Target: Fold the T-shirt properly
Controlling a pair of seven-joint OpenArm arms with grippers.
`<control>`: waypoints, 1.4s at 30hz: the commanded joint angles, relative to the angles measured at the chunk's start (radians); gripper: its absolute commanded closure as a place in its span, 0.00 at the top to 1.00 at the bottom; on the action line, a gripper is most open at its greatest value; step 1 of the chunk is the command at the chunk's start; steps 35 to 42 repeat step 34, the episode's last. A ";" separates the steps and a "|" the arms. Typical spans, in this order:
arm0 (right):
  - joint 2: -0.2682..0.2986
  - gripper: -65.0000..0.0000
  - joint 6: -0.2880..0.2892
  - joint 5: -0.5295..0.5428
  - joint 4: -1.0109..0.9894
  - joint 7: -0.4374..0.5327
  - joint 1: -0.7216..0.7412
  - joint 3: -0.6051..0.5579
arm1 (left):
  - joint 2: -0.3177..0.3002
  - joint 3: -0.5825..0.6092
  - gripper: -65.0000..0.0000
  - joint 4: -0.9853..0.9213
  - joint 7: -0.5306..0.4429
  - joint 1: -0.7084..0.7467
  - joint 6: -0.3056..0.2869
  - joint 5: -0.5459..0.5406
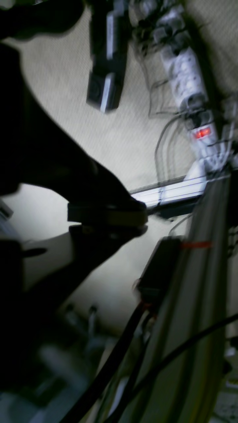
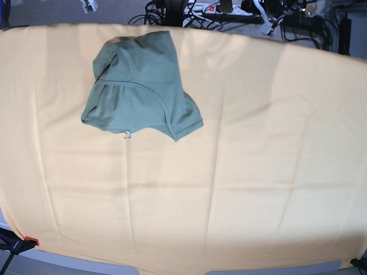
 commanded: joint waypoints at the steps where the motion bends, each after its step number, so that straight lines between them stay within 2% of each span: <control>1: 0.007 0.00 -0.016 -0.004 -0.018 0.017 0.004 -0.025 | -0.002 0.023 0.00 -0.029 -0.053 -0.010 -0.006 0.040; 3: -0.006 0.00 -0.073 -0.027 -0.051 0.027 0.031 -0.076 | 0.024 0.070 0.00 -0.111 -0.167 -0.041 0.031 0.132; 6: -0.037 0.00 -0.127 -0.083 -0.065 0.042 0.060 -0.135 | 0.087 0.126 0.00 -0.220 -0.290 -0.068 0.174 0.216; 8: -0.055 0.00 -0.169 -0.089 -0.065 0.062 0.074 -0.167 | 0.139 0.144 0.00 -0.262 -0.345 -0.074 0.275 0.240; 10: -0.071 0.00 -0.201 -0.080 -0.065 0.064 0.086 -0.188 | 0.188 0.143 0.00 -0.272 -0.349 -0.074 0.332 0.246; 16: -0.110 0.00 -0.174 -0.071 -0.064 0.065 0.109 -0.223 | 0.288 0.140 0.00 -0.271 -0.354 -0.082 0.390 0.308; 20: -0.136 0.00 -0.167 -0.074 -0.064 0.065 0.108 -0.222 | 0.333 0.141 0.00 -0.271 -0.353 -0.091 0.392 0.316; 24: -0.150 0.00 -0.174 -0.082 -0.064 0.072 0.108 -0.222 | 0.330 0.141 0.00 -0.271 -0.353 -0.105 0.392 0.363; 30: -0.165 0.00 -0.175 -0.159 -0.064 0.068 0.103 -0.222 | 0.328 0.141 0.00 -0.271 -0.353 -0.113 0.392 0.361; 42: -0.176 0.00 -0.184 -0.159 -0.064 0.068 0.103 -0.222 | 0.328 0.141 0.00 -0.271 -0.335 -0.113 0.392 0.334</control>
